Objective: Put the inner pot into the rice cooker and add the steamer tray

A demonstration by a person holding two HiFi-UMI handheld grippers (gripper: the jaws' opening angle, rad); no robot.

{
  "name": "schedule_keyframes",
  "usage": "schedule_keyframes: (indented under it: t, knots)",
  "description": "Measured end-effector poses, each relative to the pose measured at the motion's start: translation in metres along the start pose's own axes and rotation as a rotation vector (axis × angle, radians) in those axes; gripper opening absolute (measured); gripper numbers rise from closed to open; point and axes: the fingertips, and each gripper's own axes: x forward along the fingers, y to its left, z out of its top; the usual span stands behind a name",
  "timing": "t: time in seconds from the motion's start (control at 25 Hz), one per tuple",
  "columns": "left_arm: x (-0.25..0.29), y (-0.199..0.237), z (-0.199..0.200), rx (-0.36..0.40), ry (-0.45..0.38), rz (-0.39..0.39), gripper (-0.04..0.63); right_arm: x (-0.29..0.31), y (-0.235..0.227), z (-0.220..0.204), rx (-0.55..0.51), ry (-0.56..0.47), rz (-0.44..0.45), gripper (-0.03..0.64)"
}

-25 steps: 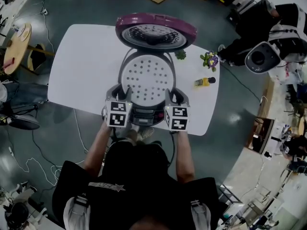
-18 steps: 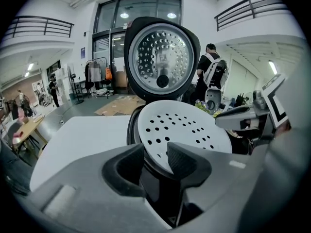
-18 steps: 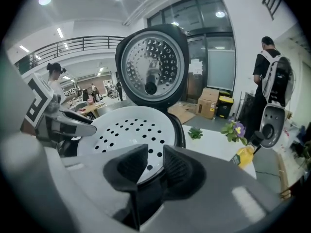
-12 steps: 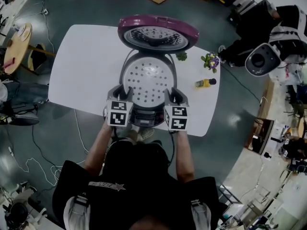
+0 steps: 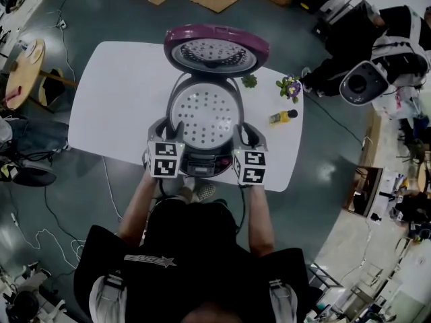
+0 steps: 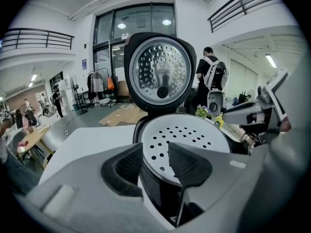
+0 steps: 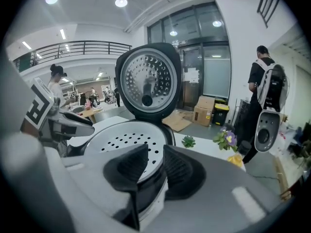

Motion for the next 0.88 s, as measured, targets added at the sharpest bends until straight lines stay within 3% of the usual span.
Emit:
schedule_keyframes:
  t: [0.4,0.64,0.88]
  knots:
    - [-0.041,0.007,0.07,0.037,-0.236,0.03,0.163,-0.047,-0.006,0.067,-0.041,-0.225,-0.034,0.101]
    - [-0.086,0.009,0.113,0.055,-0.429,0.048,0.089,-0.088,-0.001,0.108,-0.072,-0.387,-0.033,0.101]
    - [-0.116,0.006,0.118,0.089,-0.503,0.044,0.036,-0.119,0.009,0.115,-0.087,-0.465,-0.05,0.066]
